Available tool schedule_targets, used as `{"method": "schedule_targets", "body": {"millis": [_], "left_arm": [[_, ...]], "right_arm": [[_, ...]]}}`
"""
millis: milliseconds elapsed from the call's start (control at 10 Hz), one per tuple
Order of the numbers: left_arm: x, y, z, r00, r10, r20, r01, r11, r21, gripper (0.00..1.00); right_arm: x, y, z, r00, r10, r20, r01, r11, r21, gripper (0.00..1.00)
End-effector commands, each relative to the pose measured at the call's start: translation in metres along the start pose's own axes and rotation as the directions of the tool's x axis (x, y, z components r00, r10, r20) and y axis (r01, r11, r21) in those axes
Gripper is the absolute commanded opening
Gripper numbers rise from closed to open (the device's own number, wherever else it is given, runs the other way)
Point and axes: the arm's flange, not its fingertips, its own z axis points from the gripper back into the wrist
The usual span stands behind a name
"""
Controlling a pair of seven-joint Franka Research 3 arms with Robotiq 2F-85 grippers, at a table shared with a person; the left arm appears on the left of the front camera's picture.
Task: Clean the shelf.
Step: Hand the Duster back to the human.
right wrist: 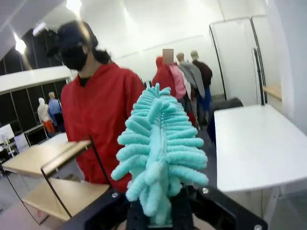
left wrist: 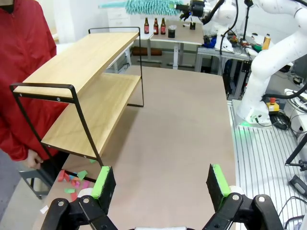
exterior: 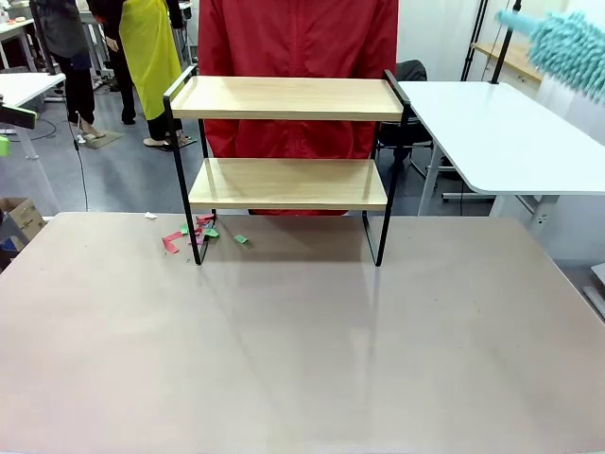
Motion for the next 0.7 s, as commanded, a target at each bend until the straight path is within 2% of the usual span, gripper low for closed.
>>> {"method": "schedule_targets", "body": {"millis": [0,200,400,500,600], "left_arm": [[0.002,0.0,-0.001,0.999,-0.018,0.029,0.018,1.0,0.003,1.0],[0.002,0.0,-0.001,0.999,-0.018,0.029,0.018,1.0,0.003,1.0],[0.002,0.0,-0.001,0.999,-0.018,0.029,0.018,1.0,0.003,1.0],[0.002,0.0,-0.001,0.999,-0.018,0.029,0.018,1.0,0.003,1.0],[0.002,0.0,-0.001,0.999,-0.018,0.029,0.018,1.0,0.003,1.0]], "right_arm": [[-0.036,0.006,0.025,0.997,-0.027,-0.073,0.027,1.0,-0.004,0.15],[-0.058,0.008,0.033,0.993,-0.054,-0.108,0.053,0.999,-0.013,0.15],[-0.062,0.008,0.034,0.993,-0.037,-0.113,0.034,0.999,-0.032,0.15],[-0.041,-0.018,-0.006,0.992,-0.045,-0.114,0.044,0.999,-0.011,0.15],[-0.041,-0.018,-0.006,0.992,-0.045,-0.114,0.044,0.999,-0.011,0.15]]}}
